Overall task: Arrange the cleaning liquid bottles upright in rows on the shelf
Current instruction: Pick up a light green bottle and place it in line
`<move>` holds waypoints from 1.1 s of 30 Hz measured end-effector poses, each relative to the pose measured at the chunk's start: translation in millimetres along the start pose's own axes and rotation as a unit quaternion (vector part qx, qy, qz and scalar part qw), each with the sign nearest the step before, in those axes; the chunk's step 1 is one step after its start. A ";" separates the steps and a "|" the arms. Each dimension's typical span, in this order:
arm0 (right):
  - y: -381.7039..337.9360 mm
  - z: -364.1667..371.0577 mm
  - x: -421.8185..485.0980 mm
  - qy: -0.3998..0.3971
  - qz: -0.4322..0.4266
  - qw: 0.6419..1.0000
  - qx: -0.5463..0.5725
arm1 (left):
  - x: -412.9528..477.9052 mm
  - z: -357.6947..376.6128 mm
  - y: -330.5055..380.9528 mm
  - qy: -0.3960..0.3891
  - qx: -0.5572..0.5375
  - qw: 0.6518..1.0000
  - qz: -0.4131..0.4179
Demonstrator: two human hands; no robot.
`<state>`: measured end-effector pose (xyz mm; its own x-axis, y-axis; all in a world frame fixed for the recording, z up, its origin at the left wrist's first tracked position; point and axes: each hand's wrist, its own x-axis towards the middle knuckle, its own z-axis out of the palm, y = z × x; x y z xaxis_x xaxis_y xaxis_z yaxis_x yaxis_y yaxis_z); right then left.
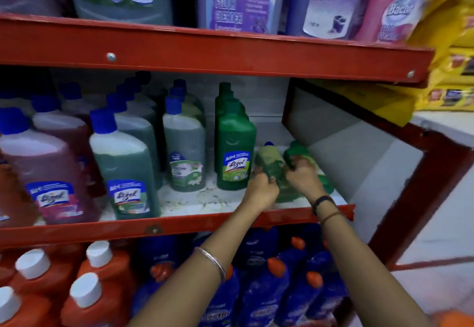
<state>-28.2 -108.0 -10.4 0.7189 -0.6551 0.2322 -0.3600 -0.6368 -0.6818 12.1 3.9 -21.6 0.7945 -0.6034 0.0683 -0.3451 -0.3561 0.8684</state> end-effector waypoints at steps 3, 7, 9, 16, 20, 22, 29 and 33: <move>-3.7 6.4 21.1 -0.052 0.014 0.994 -0.094 | 19.5 13.2 1.7 -0.002 0.004 0.999 -0.034; -15.9 7.0 39.2 -0.089 0.036 0.986 -0.139 | 33.3 20.1 -1.9 0.025 -0.034 0.996 -0.083; -18.8 4.4 44.9 -0.104 0.049 0.984 -0.139 | 36.7 22.5 -1.5 0.036 -0.100 0.988 -0.109; -21.7 5.1 45.8 -0.108 0.080 0.983 -0.123 | 36.3 28.9 1.0 0.058 -0.215 0.967 -0.126; -24.1 -4.4 35.6 -0.084 0.098 0.988 -0.081 | 24.5 27.7 2.8 0.065 -0.267 0.955 -0.111; -22.6 -11.0 29.9 -0.054 0.103 0.993 -0.022 | 14.5 22.2 5.1 0.058 -0.305 0.946 -0.096; -31.4 -41.2 -20.8 -0.063 0.109 0.939 0.321 | -32.1 -10.9 -0.2 0.030 -0.327 0.943 0.049; -42.3 -39.5 -56.2 -0.059 0.044 0.913 0.401 | -63.9 -29.9 -17.3 0.051 -0.265 0.955 0.123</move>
<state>-76.9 -60.3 32.8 0.7836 -0.6118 0.1079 0.0980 -0.0497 -0.9939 -17.7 70.0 -26.3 0.7757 -0.5405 0.3258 -0.2468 0.2153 0.9448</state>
